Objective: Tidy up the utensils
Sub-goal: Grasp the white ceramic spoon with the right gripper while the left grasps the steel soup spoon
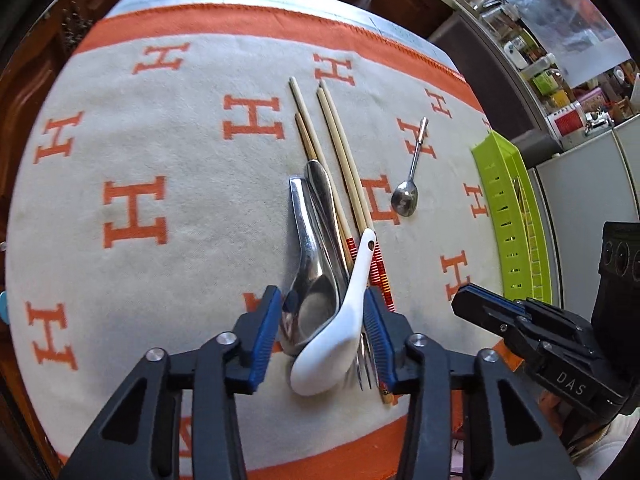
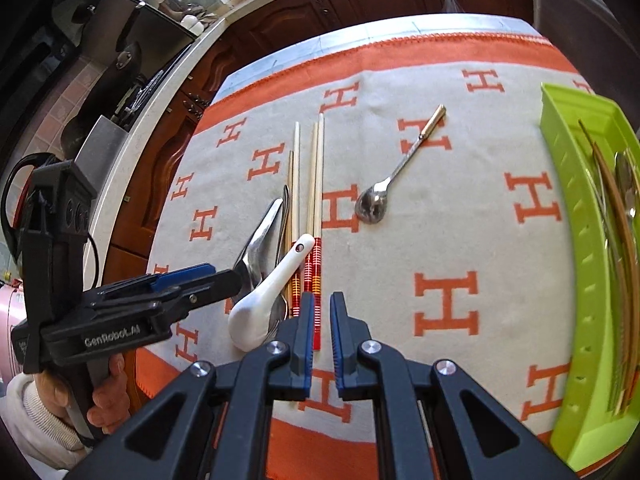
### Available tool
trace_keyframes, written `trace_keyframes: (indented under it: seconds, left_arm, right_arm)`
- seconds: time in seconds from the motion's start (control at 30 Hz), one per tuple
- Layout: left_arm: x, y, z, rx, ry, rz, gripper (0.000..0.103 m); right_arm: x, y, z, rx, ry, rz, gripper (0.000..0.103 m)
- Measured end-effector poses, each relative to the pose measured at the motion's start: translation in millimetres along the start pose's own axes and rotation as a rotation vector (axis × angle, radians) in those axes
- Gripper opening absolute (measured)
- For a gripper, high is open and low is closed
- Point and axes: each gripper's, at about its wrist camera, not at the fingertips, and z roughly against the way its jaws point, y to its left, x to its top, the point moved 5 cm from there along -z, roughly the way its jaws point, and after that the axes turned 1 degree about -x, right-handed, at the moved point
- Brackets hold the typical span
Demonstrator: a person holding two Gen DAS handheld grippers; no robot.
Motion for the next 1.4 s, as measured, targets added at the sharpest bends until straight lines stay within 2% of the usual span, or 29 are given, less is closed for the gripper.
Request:
trace_keyframes:
  seconds: [0.13, 0.27, 0.43, 0.57, 0.7, 0.93, 1.0, 1.07, 1.2, 1.27, 1.4]
  left_arm:
    - [3.8, 7.0, -15.3, -0.025, 0.043, 0.000, 0.035]
    - [8.1, 10.3, -19.1, -0.054, 0.044, 0.009, 0.028]
    - [11.1, 7.9, -14.4, -0.028, 0.027, -0.013, 0.024]
    - [12.7, 5.3, -3.9, -0.030, 0.006, -0.025, 0.002]
    - [11.8, 3.9, 3.1, -0.021, -0.008, -0.055, 0.002]
    - [9.5, 5.2, 18.8, -0.018, -0.041, -0.090, 0.001]
    - [8.9, 7.7, 19.6, -0.017, -0.040, -0.087, 0.001]
    - [7.7, 10.6, 19.9, -0.021, -0.031, -0.086, 0.002]
    - [5.3, 12.8, 16.3, -0.015, -0.008, -0.096, 0.010]
    - [3.5, 13.4, 12.1, -0.002, 0.009, -0.110, 0.019]
    - [-0.9, 18.3, 5.5, 0.021, 0.034, -0.121, 0.021]
  right_arm:
    - [-3.3, 0.8, -5.8, 0.002, -0.003, -0.020, 0.008]
    - [-5.2, 5.4, -8.8, 0.013, -0.009, -0.025, 0.008]
    - [-6.8, 12.9, -13.8, 0.065, -0.004, -0.033, 0.008]
    - [-8.1, 20.4, -19.6, 0.132, 0.014, -0.043, 0.008]
    - [-9.7, 27.1, -31.9, 0.179, 0.052, -0.058, 0.008]
    - [-13.0, 34.6, -49.0, 0.194, 0.105, -0.073, 0.008]
    - [-13.5, 36.8, -51.1, 0.193, 0.114, -0.066, 0.011]
    - [-13.3, 38.2, -53.6, 0.185, 0.120, -0.060, 0.019]
    - [-14.1, 40.5, -58.3, 0.181, 0.137, -0.056, 0.021]
    - [-15.0, 40.5, -60.6, 0.183, 0.142, -0.057, 0.021]
    - [-15.3, 41.8, -66.2, 0.198, 0.145, -0.063, 0.022]
